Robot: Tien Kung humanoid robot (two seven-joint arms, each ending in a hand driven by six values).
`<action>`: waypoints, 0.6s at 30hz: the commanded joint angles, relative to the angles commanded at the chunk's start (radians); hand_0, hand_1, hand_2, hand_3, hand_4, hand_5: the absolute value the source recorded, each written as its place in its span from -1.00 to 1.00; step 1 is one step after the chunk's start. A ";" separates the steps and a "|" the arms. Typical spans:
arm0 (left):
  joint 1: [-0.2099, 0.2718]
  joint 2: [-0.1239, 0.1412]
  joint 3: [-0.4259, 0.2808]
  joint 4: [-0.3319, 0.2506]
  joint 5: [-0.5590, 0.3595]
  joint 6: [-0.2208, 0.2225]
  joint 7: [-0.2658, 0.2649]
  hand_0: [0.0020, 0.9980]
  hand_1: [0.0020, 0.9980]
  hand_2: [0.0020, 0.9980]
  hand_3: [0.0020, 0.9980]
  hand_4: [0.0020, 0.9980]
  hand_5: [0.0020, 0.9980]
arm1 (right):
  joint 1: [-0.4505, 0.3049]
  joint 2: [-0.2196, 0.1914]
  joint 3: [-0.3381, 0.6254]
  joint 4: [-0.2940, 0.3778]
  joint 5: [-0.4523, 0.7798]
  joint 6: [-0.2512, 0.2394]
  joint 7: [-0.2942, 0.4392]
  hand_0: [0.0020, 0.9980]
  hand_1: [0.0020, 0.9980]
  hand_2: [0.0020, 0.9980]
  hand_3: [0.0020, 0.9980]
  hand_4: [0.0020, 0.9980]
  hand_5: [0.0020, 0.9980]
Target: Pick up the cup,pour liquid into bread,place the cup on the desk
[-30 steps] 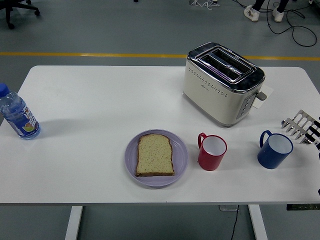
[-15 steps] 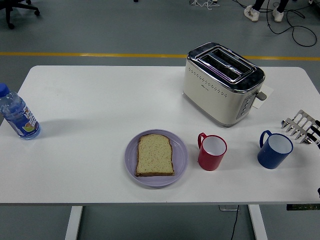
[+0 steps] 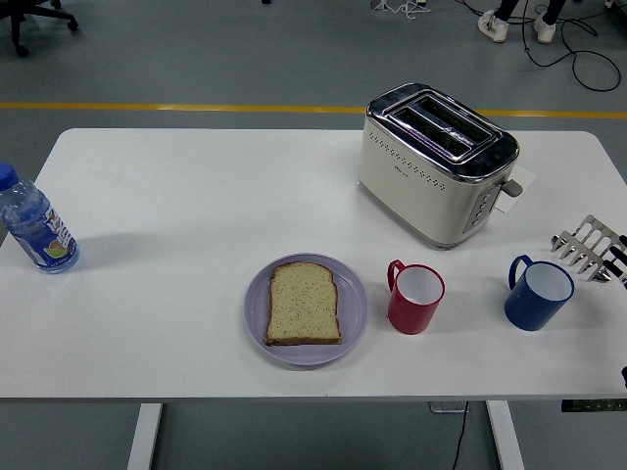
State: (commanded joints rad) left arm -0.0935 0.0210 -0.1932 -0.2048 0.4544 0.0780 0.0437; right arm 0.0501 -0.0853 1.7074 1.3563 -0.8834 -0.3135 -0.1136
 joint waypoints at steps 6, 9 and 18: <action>0.001 0.000 0.004 0.000 0.000 0.000 0.000 0.28 0.30 0.33 0.13 -0.34 0.68 | -0.001 0.000 0.000 -0.001 -0.004 -0.004 0.001 0.37 0.33 0.37 0.24 -0.02 -0.05; 0.001 -0.001 0.006 0.001 -0.001 0.000 0.000 0.28 0.30 0.33 0.13 -0.34 0.68 | -0.001 0.001 -0.002 -0.002 -0.004 -0.005 0.001 0.36 0.33 0.37 0.24 -0.03 -0.07; 0.000 -0.002 0.002 -0.001 0.001 0.000 0.000 0.28 0.30 0.33 0.13 -0.34 0.68 | 0.000 0.002 -0.004 -0.005 -0.003 -0.003 0.005 0.36 0.33 0.36 0.24 -0.04 -0.10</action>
State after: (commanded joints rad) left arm -0.0937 0.0192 -0.1912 -0.2056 0.4558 0.0776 0.0436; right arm 0.0505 -0.0837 1.7030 1.3518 -0.8865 -0.3170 -0.1090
